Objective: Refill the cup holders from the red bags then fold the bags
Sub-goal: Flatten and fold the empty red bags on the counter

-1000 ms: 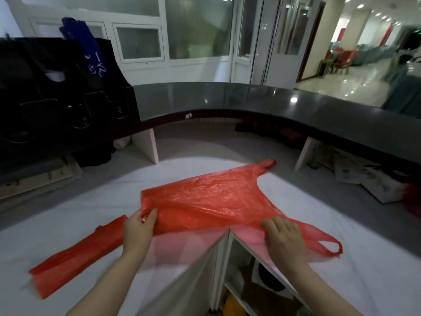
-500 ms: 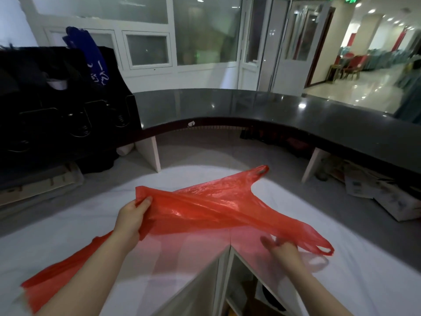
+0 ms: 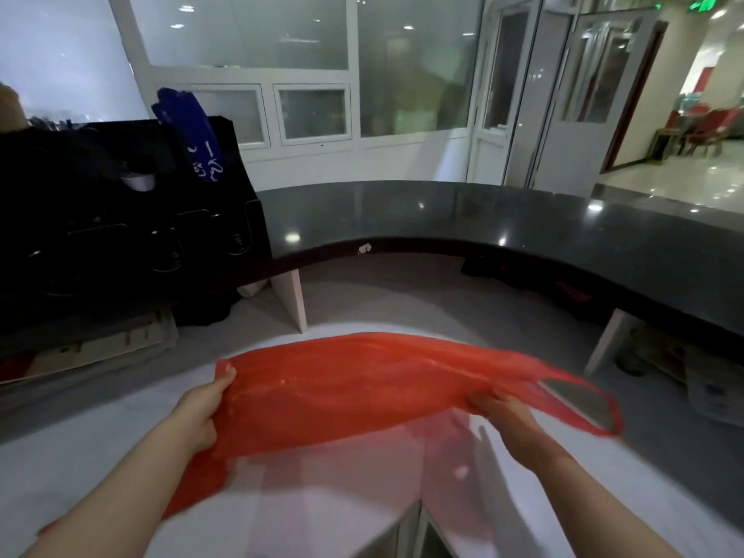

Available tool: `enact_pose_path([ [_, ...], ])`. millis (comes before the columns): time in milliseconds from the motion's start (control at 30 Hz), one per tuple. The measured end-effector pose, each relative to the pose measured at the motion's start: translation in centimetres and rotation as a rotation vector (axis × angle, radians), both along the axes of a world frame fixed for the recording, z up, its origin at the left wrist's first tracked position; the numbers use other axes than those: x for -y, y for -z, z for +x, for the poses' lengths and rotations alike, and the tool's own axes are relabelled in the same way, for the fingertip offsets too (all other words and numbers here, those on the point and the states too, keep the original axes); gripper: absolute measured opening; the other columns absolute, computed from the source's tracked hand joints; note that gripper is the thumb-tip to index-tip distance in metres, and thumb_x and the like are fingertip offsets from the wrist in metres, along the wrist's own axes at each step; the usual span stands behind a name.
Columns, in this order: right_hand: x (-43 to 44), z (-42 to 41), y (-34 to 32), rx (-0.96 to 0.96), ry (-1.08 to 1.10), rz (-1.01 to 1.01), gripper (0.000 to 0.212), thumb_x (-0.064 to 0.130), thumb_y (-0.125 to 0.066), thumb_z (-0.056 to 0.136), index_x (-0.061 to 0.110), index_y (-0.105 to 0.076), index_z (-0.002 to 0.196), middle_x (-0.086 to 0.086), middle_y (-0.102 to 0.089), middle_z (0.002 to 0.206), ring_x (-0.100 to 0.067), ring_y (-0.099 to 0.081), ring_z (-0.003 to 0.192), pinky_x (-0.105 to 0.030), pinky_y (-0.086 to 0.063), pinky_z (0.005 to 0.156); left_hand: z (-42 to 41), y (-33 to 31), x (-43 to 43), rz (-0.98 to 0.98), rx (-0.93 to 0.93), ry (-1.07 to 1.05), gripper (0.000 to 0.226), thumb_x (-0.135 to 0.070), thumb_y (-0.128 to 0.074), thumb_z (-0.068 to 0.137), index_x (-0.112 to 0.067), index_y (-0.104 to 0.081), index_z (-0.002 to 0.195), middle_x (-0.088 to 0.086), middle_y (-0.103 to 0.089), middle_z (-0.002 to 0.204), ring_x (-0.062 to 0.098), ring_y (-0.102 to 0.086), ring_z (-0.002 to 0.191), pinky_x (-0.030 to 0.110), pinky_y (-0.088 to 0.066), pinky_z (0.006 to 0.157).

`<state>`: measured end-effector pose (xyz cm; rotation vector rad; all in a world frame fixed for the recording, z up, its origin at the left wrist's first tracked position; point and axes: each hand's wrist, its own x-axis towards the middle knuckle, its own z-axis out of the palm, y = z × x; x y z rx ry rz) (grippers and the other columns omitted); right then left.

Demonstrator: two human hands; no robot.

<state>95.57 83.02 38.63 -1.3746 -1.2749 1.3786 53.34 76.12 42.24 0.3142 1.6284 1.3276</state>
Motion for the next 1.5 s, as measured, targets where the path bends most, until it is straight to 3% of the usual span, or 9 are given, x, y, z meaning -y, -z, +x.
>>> enact_pose_path([
  [200, -2.2, -0.1, 1.3, 0.214, -0.044, 0.039, 0.01, 0.006, -0.07, 0.081, 0.014, -0.071, 0.075, 0.006, -0.071, 0.07, -0.004, -0.064, 0.065, -0.014, -0.048, 0.059, 0.8, 1.5, -0.4, -0.051, 0.022, -0.117, 0.039, -0.048, -0.063, 0.086, -0.009, -0.061, 0.078, 0.01, -0.063, 0.048, 0.022, -0.059, 0.035, 0.037, -0.052, 0.037],
  [333, -3.1, 0.5, 2.3, 0.278, 0.033, 0.078, 0.007, 0.005, -0.067, 0.081, 0.011, -0.068, 0.078, 0.0, -0.067, 0.072, -0.013, -0.06, 0.067, -0.026, -0.047, 0.064, 1.3, 3.0, 0.3, -0.006, 0.011, -0.063, 0.06, -0.063, -0.047, 0.087, -0.006, -0.063, 0.1, 0.015, -0.069, 0.085, 0.026, -0.066, 0.068, 0.036, -0.055, 0.062],
  [533, -3.2, 0.8, 4.3, 0.439, 0.133, 0.127, 0.004, 0.015, -0.064, 0.087, 0.012, -0.061, 0.087, -0.006, -0.066, 0.081, -0.027, -0.061, 0.08, -0.039, -0.048, 0.075, 2.7, 4.6, 2.9, -0.018, -0.381, 0.073, 0.057, -0.058, -0.038, 0.094, -0.011, -0.069, 0.1, 0.013, -0.07, 0.092, 0.031, -0.063, 0.087, 0.045, -0.046, 0.089],
  [733, -2.6, 0.9, 4.6, 0.477, 0.101, 0.137, 0.028, 0.036, -0.051, 0.096, 0.012, -0.062, 0.089, -0.002, -0.065, 0.083, -0.024, -0.06, 0.08, -0.036, -0.045, 0.072, 4.8, 5.5, 5.1, 0.024, -0.64, 0.166, 0.039, -0.034, -0.052, 0.095, -0.018, -0.062, 0.061, -0.001, -0.06, 0.062, 0.018, -0.053, 0.066, 0.031, -0.037, 0.064],
  [833, -2.3, 1.3, 5.1, 0.597, 0.089, 0.181, 0.032, 0.031, -0.04, 0.1, 0.011, -0.059, 0.083, -0.005, -0.061, 0.082, -0.027, -0.055, 0.08, -0.033, -0.035, 0.067, 5.2, 6.5, 5.8, 0.007, -0.618, 0.151, 0.039, -0.032, -0.054, 0.095, -0.009, -0.067, 0.066, 0.005, -0.063, 0.063, 0.019, -0.055, 0.063, 0.03, -0.039, 0.061],
  [1133, -2.1, 1.1, 5.5, 0.632, 0.186, 0.159, 0.018, 0.033, -0.054, 0.094, 0.018, -0.061, 0.085, 0.001, -0.061, 0.077, -0.023, -0.055, 0.076, -0.031, -0.035, 0.066, 4.3, 8.9, 7.3, -0.041, -0.773, 0.155, 0.031, -0.019, -0.067, 0.086, -0.012, -0.063, 0.056, -0.005, -0.061, 0.05, 0.016, -0.056, 0.053, 0.033, -0.039, 0.055],
  [1233, -2.1, 0.8, 5.4, 0.633, 0.202, 0.161, 0.019, 0.035, -0.053, 0.093, 0.017, -0.061, 0.094, 0.0, -0.061, 0.085, -0.022, -0.053, 0.081, -0.032, -0.038, 0.071, 4.5, 8.6, 7.4, -0.034, -0.705, 0.098, 0.006, -0.011, -0.07, 0.083, -0.01, -0.064, 0.084, 0.004, -0.067, 0.074, 0.019, -0.063, 0.069, 0.036, -0.049, 0.067],
  [1367, -0.7, 0.8, 5.5, 0.53, 0.225, 0.175, 0.031, 0.043, -0.055, 0.092, 0.023, -0.053, 0.115, 0.005, -0.057, 0.094, -0.013, -0.057, 0.077, -0.029, -0.045, 0.069, 5.0, 8.9, 7.8, -0.02, -0.659, 0.056, 0.053, -0.004, -0.069, 0.081, -0.016, -0.047, 0.127, -0.003, -0.059, 0.091, 0.021, -0.059, 0.098, 0.041, -0.049, 0.088],
  [1500, 0.5, 1.5, 6.5, 0.514, 0.237, 0.199, 0.037, 0.035, -0.062, 0.09, 0.024, -0.045, 0.122, 0.005, -0.058, 0.094, -0.011, -0.059, 0.074, -0.028, -0.047, 0.066, 6.2, 9.0, 8.3, -0.02, -0.858, 0.175, 0.062, -0.009, -0.062, 0.08, -0.035, -0.044, 0.134, -0.012, -0.059, 0.103, 0.009, -0.058, 0.084, 0.023, -0.044, 0.065],
])
